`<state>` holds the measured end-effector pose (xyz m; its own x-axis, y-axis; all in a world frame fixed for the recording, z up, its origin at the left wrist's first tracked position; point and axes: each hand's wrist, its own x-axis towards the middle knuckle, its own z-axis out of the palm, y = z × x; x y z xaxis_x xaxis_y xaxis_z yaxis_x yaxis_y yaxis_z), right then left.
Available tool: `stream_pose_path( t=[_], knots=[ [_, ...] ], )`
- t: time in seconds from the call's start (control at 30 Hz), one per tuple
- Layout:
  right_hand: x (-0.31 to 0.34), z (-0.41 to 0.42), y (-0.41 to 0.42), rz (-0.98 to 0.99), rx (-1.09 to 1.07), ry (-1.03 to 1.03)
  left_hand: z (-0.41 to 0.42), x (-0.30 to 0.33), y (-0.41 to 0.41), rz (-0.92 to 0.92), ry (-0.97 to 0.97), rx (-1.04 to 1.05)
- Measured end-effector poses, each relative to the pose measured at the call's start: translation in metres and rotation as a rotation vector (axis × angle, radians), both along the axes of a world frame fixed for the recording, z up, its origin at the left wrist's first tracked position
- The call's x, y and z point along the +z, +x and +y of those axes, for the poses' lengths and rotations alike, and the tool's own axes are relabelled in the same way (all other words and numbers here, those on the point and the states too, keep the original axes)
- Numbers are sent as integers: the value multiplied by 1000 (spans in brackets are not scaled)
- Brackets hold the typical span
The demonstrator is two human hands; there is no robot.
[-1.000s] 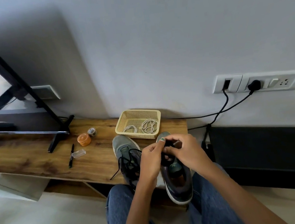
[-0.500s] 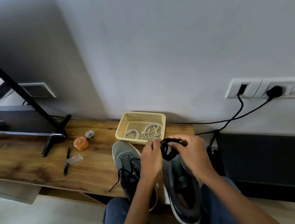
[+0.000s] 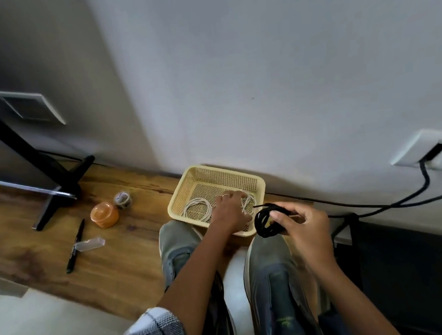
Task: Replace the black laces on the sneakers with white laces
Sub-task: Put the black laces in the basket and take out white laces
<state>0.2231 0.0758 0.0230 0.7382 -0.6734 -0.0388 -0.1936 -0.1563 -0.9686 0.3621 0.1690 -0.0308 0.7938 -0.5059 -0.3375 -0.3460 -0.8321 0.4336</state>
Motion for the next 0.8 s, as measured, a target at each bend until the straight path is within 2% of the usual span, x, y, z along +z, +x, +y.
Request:
stream_pose_path(
  t=[0.13,0.3,0.47,0.7,0.8],
  knots=[
    [-11,-4,1,11,-18,77,-7,-11,3,-89,79,-4],
    [-19,-4,0,13,-53,130,-19,-13,2,-148,70,68],
    [-21,-4,-2,21,-50,149,-23,-11,1,-226,-18,157],
    [-22,-9,13,17,-39,153,5,2,44,-362,-201,340],
    [-25,-8,18,9,-30,158,21,6,60,-453,-208,410]
  ],
)
